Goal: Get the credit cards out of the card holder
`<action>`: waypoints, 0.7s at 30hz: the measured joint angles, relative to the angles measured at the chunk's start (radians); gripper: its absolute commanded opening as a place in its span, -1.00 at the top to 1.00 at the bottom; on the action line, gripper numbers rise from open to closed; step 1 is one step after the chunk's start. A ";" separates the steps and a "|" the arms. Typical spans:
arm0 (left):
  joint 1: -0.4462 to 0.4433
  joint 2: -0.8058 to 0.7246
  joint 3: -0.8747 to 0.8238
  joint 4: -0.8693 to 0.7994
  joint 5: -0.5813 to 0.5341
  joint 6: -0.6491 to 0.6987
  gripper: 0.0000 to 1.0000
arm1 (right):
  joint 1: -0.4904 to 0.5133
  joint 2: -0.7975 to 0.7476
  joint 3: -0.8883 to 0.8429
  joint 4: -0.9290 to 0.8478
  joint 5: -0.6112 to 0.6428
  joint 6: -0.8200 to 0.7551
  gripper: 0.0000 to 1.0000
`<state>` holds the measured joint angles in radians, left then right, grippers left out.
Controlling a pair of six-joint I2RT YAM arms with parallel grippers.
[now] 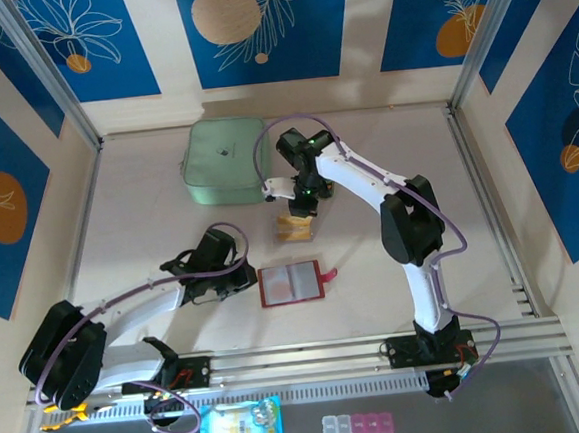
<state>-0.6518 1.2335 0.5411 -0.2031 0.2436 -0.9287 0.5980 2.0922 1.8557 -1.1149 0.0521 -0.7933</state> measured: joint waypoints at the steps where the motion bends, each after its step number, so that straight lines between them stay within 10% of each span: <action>1: 0.002 0.000 0.000 0.000 0.001 0.002 0.82 | 0.000 0.001 -0.001 0.001 0.000 0.000 0.90; 21: 0.022 0.027 0.000 0.002 0.029 0.022 0.82 | 0.000 0.042 -0.012 -0.001 -0.002 -0.002 0.70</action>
<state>-0.6300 1.2610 0.5411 -0.2012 0.2729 -0.9070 0.5980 2.1342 1.8435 -1.1156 0.0502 -0.7956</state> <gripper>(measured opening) 0.087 0.147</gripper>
